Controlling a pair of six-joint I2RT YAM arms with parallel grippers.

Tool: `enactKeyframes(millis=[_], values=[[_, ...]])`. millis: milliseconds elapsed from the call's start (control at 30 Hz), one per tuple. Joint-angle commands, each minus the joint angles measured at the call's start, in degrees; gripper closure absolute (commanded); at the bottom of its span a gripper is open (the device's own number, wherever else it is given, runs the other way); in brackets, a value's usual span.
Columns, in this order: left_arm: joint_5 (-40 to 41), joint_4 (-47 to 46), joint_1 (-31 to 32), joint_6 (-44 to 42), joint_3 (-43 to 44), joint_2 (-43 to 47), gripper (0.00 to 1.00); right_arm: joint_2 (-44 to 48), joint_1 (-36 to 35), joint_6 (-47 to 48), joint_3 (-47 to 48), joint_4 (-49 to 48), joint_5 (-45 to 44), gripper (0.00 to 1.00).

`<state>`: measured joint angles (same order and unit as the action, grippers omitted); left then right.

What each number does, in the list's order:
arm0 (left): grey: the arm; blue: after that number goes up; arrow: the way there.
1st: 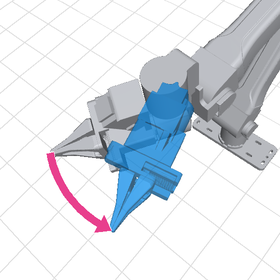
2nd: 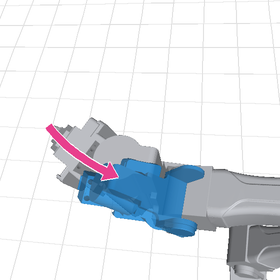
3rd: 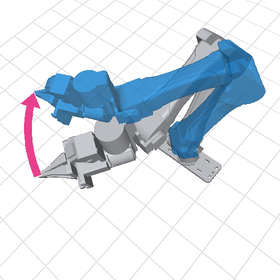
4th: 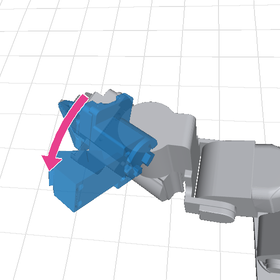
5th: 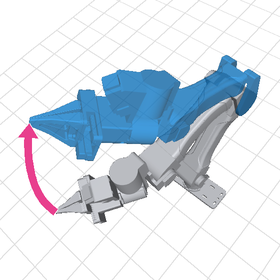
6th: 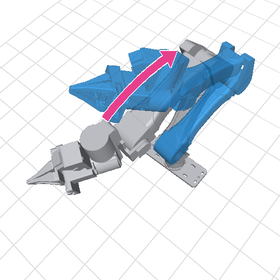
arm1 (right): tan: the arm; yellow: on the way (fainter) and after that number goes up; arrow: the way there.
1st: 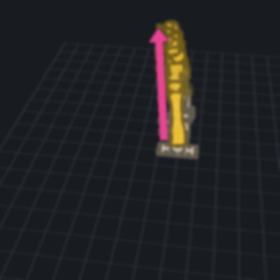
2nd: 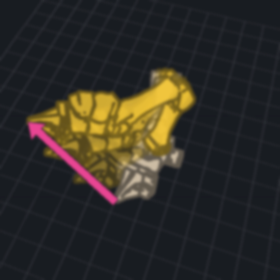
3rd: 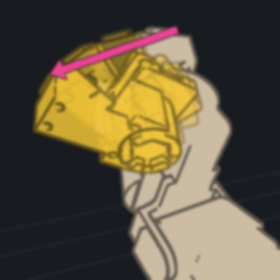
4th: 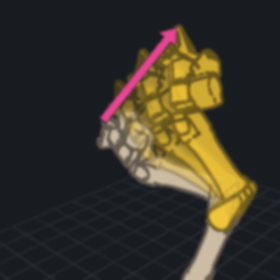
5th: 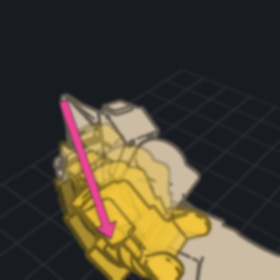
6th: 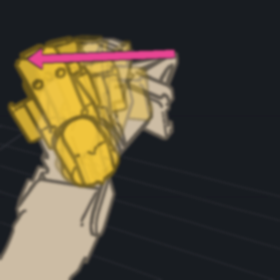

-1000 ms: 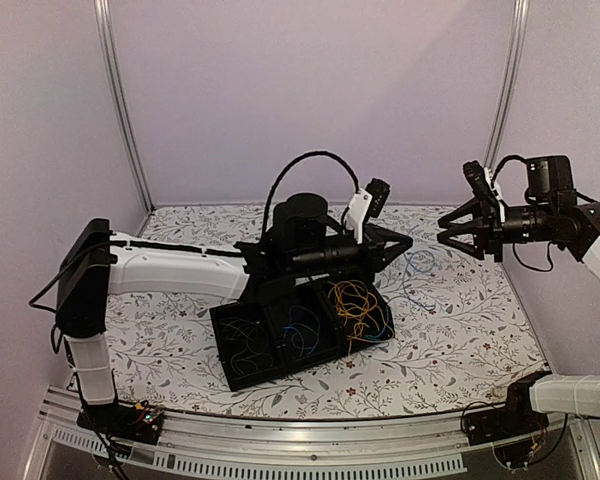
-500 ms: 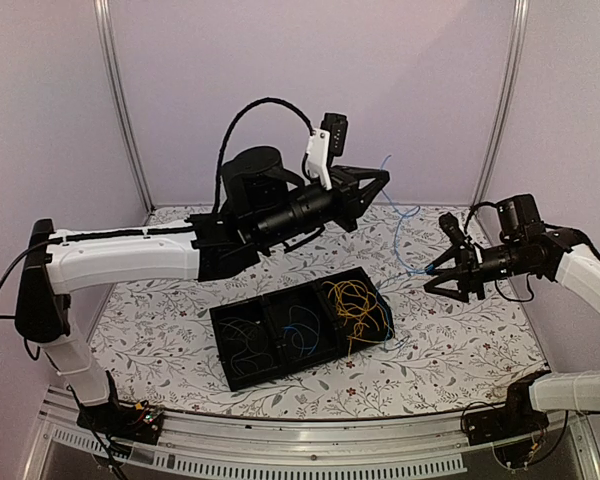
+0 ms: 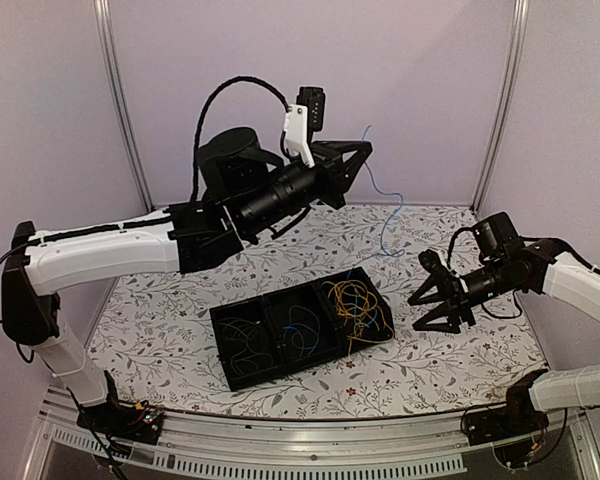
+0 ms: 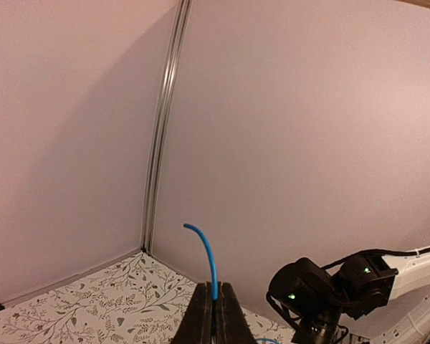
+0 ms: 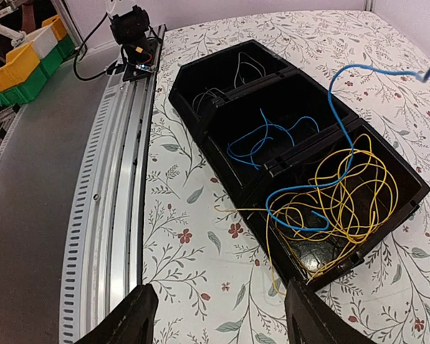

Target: Untangle the cables

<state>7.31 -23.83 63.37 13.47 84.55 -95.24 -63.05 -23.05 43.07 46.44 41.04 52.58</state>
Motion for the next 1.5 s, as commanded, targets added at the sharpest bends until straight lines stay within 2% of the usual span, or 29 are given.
enactKeyframes(millis=[0,133,333,467,567,933,1133,1333,1467], values=[[1.5,2.2,0.3,-1.9,3.6,1.7,1.0,0.6,-4.7,3.6,0.0,-2.2,-5.9,0.33],[2.1,3.4,0.3,-2.4,5.2,1.5,1.0,0.9,-14.6,5.6,1.0,-3.6,-18.8,0.32],[1.5,4.6,0.3,-2.2,7.2,1.0,1.0,-1.5,-23.4,9.3,3.5,-5.4,-32.5,0.31],[1.1,5.2,0.3,-1.8,7.9,0.7,1.0,-4.6,-28.0,10.4,4.6,-5.5,-39.5,0.37],[1.0,5.5,0.4,-1.6,8.3,0.6,1.0,-5.6,-29.3,10.8,6.1,-4.6,-41.1,0.41],[0.2,6.4,0.4,-1.1,9.7,0.3,1.0,-7.6,-32.3,11.9,6.2,-9.6,-49.4,0.41],[-0.1,6.7,0.5,-0.5,9.9,0.2,1.0,-8.8,-33.3,11.7,6.7,-11.2,-54.0,0.48],[-0.4,7.0,0.5,-0.3,9.9,0.5,1.0,-9.0,-34.0,12.9,5.6,-13.9,-59.7,0.65],[0.1,7.7,0.4,-0.6,9.7,0.9,1.0,-9.8,-34.3,13.8,5.0,-15.5,-62.6,0.9]])
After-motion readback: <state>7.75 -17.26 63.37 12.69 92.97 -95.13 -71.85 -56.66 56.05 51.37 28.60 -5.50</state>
